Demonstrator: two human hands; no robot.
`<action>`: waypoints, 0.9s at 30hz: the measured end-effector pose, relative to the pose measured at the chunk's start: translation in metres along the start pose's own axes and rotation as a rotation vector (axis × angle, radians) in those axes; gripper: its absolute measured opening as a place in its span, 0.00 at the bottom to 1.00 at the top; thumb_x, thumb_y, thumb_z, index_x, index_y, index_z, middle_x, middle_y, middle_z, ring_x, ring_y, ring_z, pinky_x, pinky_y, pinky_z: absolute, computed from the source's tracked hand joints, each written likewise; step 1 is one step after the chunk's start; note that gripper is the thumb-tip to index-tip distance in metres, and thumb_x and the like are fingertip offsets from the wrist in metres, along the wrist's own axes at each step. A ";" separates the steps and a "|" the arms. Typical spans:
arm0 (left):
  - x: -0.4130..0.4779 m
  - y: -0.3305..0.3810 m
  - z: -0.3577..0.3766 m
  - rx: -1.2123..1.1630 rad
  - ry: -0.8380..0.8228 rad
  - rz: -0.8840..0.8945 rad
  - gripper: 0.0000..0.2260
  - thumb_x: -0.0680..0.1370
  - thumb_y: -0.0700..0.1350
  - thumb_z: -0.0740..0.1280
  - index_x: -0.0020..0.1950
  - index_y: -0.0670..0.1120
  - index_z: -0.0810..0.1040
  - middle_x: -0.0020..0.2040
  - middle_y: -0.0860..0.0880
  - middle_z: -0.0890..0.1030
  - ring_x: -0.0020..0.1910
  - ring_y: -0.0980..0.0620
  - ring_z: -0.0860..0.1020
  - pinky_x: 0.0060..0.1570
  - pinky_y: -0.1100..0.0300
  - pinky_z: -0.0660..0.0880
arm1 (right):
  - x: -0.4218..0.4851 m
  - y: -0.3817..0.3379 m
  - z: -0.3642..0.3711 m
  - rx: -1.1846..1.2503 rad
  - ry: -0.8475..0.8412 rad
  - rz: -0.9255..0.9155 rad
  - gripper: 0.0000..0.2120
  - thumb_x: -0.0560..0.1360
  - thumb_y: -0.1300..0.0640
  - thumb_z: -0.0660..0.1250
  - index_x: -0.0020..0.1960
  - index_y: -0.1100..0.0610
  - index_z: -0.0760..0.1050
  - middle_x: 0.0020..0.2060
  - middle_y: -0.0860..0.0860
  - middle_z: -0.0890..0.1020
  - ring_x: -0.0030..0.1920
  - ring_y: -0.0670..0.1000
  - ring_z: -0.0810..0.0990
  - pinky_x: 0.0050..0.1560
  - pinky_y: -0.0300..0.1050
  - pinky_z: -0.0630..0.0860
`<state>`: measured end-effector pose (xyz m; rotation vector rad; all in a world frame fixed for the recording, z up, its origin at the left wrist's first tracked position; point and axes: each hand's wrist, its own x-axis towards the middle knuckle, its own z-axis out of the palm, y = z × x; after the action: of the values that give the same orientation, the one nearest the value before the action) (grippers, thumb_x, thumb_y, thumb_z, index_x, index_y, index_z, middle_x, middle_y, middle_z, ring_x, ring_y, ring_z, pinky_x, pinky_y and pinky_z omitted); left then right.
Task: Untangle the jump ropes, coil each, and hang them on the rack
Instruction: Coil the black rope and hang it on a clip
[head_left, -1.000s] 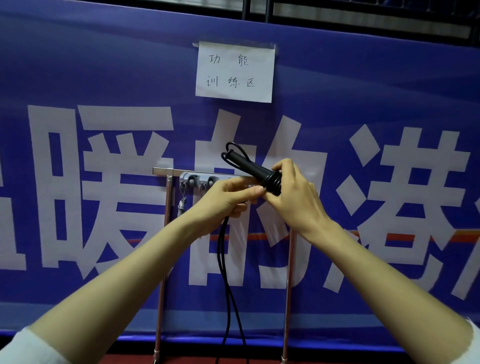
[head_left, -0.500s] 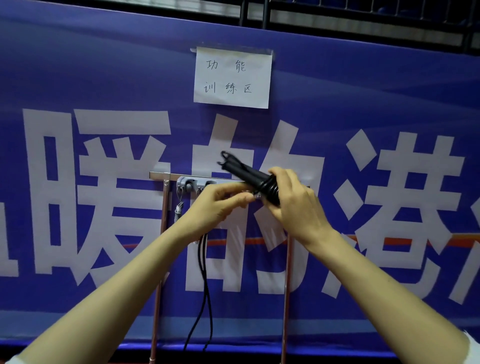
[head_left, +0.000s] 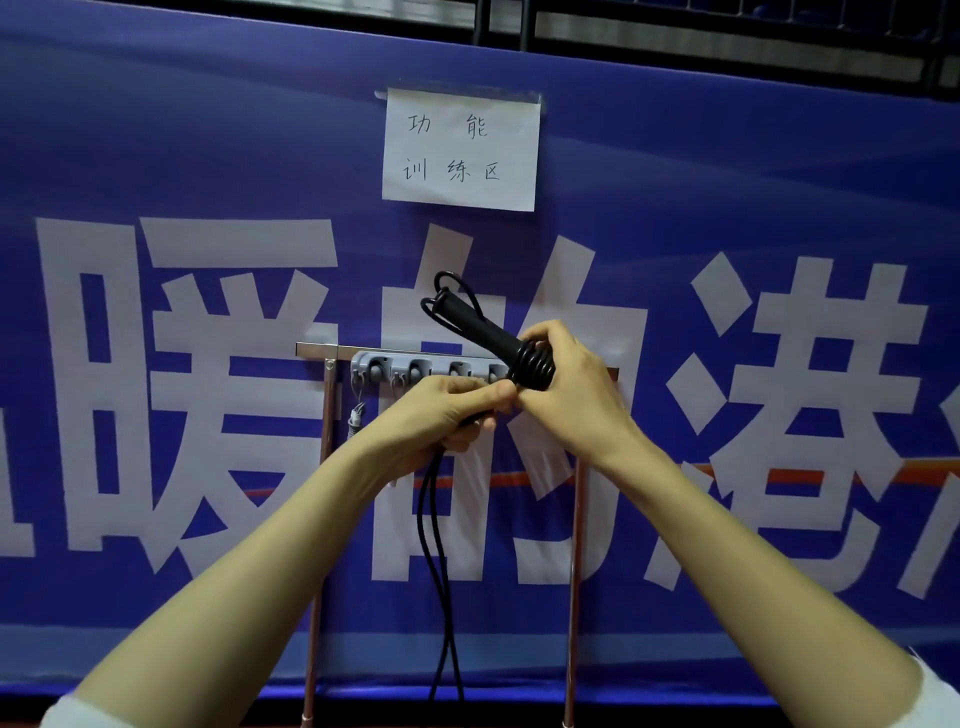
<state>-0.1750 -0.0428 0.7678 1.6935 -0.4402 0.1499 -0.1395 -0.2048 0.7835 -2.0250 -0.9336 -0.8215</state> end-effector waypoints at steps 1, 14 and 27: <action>0.001 0.000 -0.003 -0.009 -0.005 0.013 0.15 0.70 0.53 0.70 0.50 0.44 0.79 0.30 0.51 0.73 0.26 0.57 0.62 0.27 0.65 0.58 | 0.000 -0.002 -0.002 0.020 -0.045 0.022 0.19 0.71 0.59 0.74 0.57 0.54 0.69 0.45 0.47 0.76 0.42 0.44 0.75 0.36 0.30 0.70; 0.006 -0.004 0.017 -0.133 0.096 0.189 0.11 0.72 0.50 0.68 0.52 0.47 0.80 0.31 0.54 0.76 0.26 0.58 0.59 0.27 0.66 0.56 | -0.005 -0.006 -0.006 0.765 -0.234 0.347 0.33 0.74 0.36 0.61 0.61 0.66 0.71 0.33 0.55 0.72 0.23 0.46 0.62 0.20 0.35 0.57; -0.004 -0.021 0.010 -0.102 0.029 0.274 0.06 0.76 0.47 0.64 0.45 0.44 0.76 0.34 0.49 0.77 0.26 0.56 0.64 0.28 0.64 0.59 | -0.012 0.002 -0.017 1.077 -0.316 0.467 0.23 0.79 0.40 0.56 0.46 0.58 0.78 0.34 0.54 0.77 0.22 0.43 0.62 0.17 0.32 0.54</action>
<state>-0.1725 -0.0495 0.7453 1.5242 -0.6469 0.3455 -0.1487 -0.2238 0.7826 -1.2979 -0.7581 0.2662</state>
